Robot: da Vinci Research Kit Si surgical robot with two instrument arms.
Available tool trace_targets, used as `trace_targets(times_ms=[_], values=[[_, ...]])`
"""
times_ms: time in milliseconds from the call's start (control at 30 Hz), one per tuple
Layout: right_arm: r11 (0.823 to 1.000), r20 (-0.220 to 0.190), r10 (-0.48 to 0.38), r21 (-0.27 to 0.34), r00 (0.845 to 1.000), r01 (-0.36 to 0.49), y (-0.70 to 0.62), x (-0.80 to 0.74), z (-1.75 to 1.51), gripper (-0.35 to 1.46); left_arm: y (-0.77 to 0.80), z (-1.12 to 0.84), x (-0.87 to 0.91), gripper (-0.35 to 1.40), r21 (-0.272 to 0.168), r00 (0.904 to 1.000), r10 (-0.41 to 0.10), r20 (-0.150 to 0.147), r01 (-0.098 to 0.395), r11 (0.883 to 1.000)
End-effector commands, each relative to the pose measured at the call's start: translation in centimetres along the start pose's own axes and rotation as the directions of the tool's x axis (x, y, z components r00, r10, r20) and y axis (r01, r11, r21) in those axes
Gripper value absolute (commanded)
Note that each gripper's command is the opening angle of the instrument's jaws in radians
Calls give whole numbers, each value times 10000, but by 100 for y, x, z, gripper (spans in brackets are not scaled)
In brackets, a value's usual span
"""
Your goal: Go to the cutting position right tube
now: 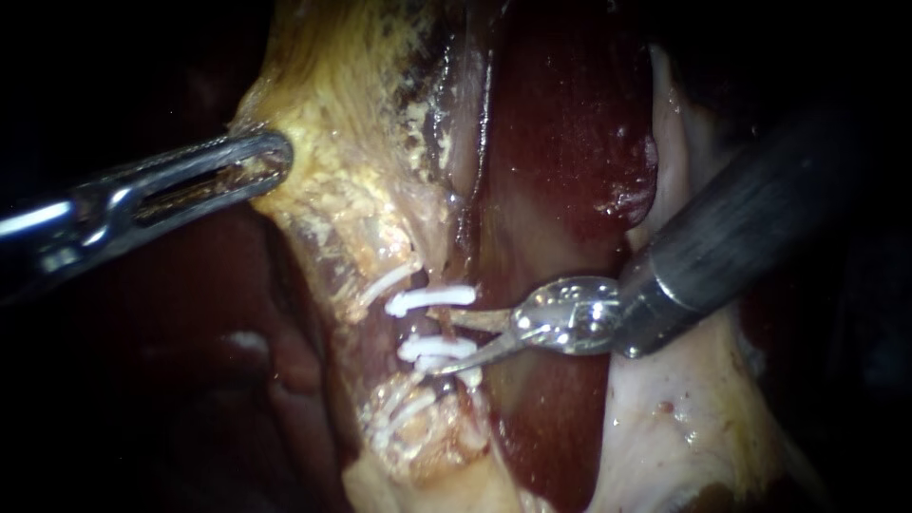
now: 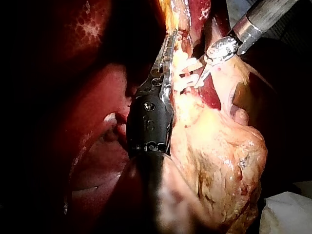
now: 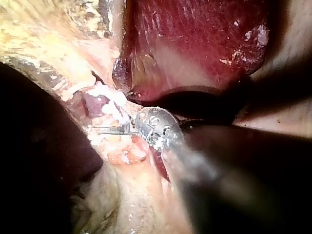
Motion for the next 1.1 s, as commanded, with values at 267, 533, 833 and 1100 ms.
trace_targets(times_ms=[267, 533, 833, 1100], values=[[9978, -693, 321, 608, 9971, -279, 3, 12, 9, 130, 0, 0, 0, -35, 0, 10000, -1, -2, 1, 10000], [9908, -825, 1155, 804, 9899, -1089, 5, 18, 18, 127, 0, 0, 0, -35, 1, 10000, 0, -2, 0, 10000], [9879, -807, 1367, 845, 9873, -1299, 7, 16, 19, 125, 0, 0, 0, -35, 1, 10000, -1, -2, 1, 10000], [9871, -793, 1411, 873, 9868, -1341, 6, 15, 18, 124, 0, 0, 0, -35, 2, 10000, 0, -2, 0, 10000]])
